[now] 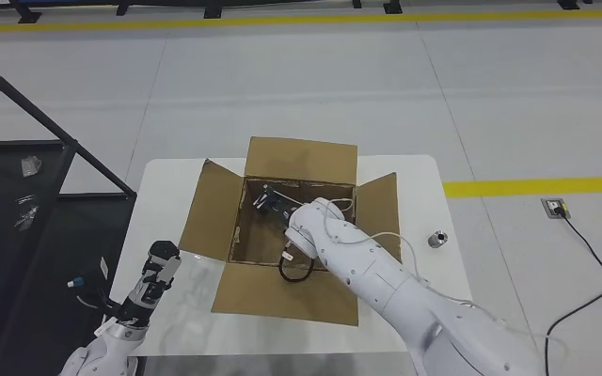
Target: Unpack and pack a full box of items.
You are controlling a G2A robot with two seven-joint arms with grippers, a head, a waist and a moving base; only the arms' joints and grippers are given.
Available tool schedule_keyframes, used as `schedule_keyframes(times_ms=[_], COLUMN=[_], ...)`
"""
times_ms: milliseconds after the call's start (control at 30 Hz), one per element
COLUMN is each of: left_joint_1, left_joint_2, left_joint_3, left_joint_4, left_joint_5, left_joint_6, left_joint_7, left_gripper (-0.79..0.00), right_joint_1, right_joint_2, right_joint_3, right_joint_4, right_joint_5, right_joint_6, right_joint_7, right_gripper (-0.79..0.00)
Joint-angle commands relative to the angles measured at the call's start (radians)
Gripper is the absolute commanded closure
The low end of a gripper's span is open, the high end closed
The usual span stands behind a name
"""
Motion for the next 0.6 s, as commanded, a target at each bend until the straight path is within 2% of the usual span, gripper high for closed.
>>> schedule_keyframes(times_ms=[0,300,567], left_joint_1=[0.000,0.000,0.000], left_joint_2=[0.000,0.000,0.000], left_joint_3=[0.000,0.000,0.000], left_joint_4=[0.000,0.000,0.000], left_joint_5=[0.000,0.000,0.000], left_joint_6=[0.000,0.000,0.000], left_joint_7=[0.000,0.000,0.000], left_gripper=[-0.785,-0.785,-0.785], right_joint_1=[0.000,-0.023,-0.034], right_joint_2=[0.000,-0.002,-0.031], right_joint_3=[0.000,-0.005,-0.029], right_joint_4=[0.000,0.018,0.102], right_joint_5=[0.000,-0.043,-0.116], right_joint_6=[0.000,0.016,-0.114], right_joint_7=[0.000,-0.014,-0.083], right_gripper=[0.000,0.000,0.000])
